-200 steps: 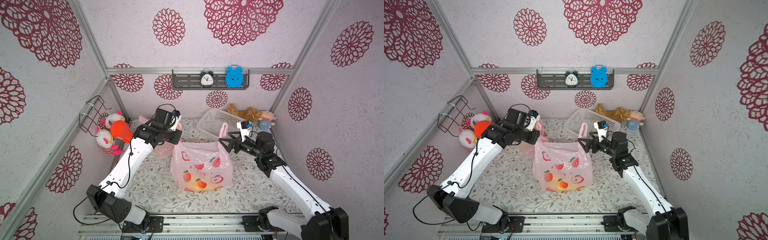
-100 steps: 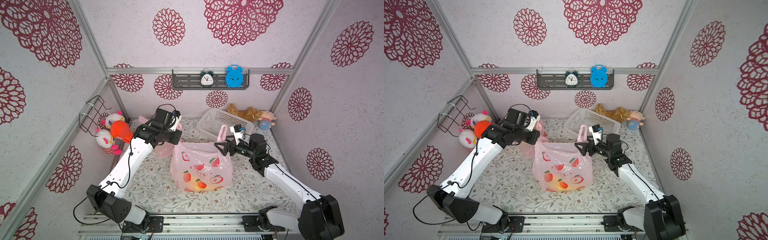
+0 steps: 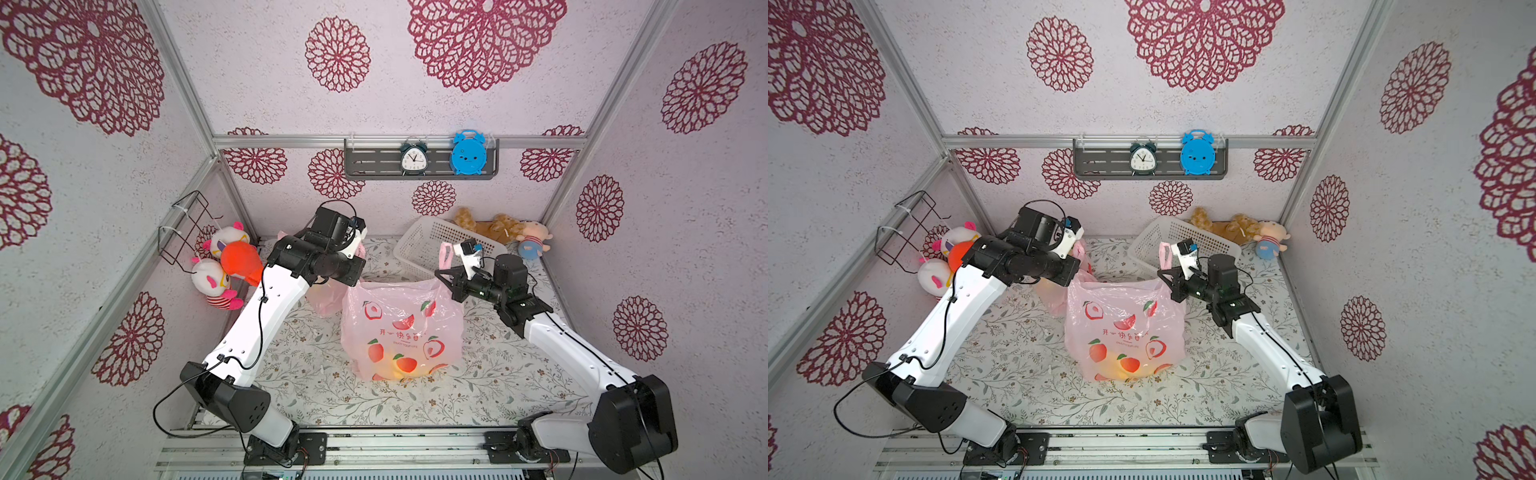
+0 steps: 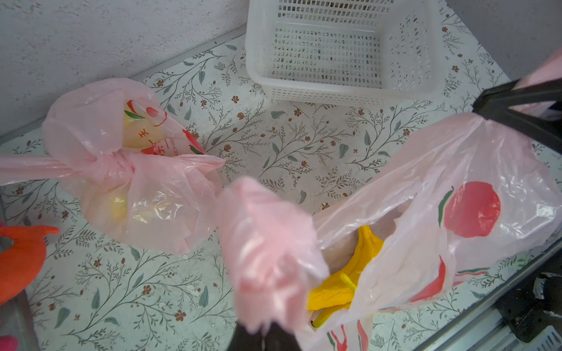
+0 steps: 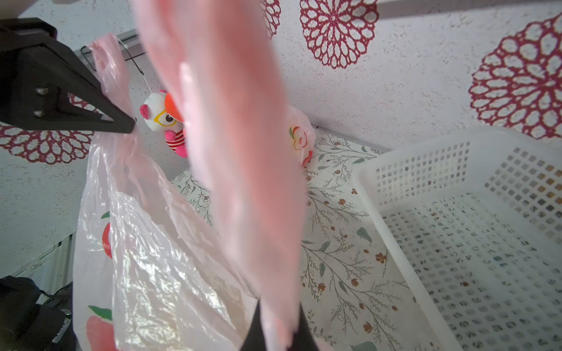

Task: Place the banana into a plastic bag & tie a knot
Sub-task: Adjust the plastic bag at the center of the board, then cross the plastic bag at the center of the board.

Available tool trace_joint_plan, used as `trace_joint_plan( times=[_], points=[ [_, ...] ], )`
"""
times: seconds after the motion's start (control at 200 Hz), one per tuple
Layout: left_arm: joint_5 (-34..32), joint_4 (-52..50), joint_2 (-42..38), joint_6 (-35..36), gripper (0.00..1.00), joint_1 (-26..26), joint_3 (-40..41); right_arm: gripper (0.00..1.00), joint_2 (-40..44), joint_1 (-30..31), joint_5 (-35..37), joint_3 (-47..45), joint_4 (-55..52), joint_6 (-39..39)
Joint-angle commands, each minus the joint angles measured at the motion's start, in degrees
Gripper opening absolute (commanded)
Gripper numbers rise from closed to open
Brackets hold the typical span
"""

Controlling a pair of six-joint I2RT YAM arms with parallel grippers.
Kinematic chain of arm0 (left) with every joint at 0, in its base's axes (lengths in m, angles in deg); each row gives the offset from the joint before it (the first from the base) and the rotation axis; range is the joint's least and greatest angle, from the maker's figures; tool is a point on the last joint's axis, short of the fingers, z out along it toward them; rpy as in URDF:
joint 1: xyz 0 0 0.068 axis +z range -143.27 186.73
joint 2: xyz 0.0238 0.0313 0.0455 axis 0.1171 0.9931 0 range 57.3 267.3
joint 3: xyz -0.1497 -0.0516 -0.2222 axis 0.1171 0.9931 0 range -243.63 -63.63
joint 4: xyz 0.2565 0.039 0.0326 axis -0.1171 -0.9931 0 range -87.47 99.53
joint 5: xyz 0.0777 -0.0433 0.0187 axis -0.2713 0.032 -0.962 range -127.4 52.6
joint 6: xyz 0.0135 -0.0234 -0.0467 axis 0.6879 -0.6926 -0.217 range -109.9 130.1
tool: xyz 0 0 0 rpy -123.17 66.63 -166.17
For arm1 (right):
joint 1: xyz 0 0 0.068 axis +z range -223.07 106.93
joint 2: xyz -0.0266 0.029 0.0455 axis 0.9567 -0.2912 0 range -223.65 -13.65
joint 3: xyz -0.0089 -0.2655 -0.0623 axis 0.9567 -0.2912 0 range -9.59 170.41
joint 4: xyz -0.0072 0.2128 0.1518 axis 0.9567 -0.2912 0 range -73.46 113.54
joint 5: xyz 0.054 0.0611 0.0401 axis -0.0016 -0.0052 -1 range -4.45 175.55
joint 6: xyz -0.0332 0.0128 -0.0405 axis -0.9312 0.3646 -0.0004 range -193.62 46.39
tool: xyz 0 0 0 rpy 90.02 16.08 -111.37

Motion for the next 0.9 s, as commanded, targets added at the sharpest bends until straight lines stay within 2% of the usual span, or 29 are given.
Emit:
trace_joint_plan(
  times=[0.0, 0.13, 0.27, 0.43, 0.67, 0.765, 0.895],
  points=[
    [-3.9, -9.3, 4.2, 4.2, 0.0, -4.8, -3.7, 0.0, -0.8, 0.1, -3.5, 3.8, -3.4, -4.1],
    [-3.2, -10.4, 8.6, 8.1, 0.0, -6.9, -6.3, 0.0, -2.6, -0.3, -7.2, 4.7, -6.0, -6.2],
    [-6.0, -11.8, 15.6, 12.7, 0.0, -9.7, -12.0, 0.0, -3.9, -0.3, -12.6, 4.4, -9.2, -8.8],
    [-6.8, -8.2, 19.0, 14.6, 0.0, -9.7, -12.8, 0.0, -6.3, -0.3, -17.8, 4.3, -14.5, -11.5],
    [-0.4, 5.1, 11.0, 16.3, 0.0, -9.4, -1.7, 0.0, -11.8, 0.4, -21.9, 4.2, -20.9, -14.1],
    [0.9, 6.7, 11.1, 15.6, 0.0, -9.3, 1.4, 0.0, -13.5, 1.3, -22.3, 3.3, -20.7, -13.9],
    [3.5, 8.0, 13.4, 13.6, 0.0, -9.3, 5.2, 0.0, -14.3, 1.9, -19.1, 3.1, -22.0, -14.0]
  ],
)
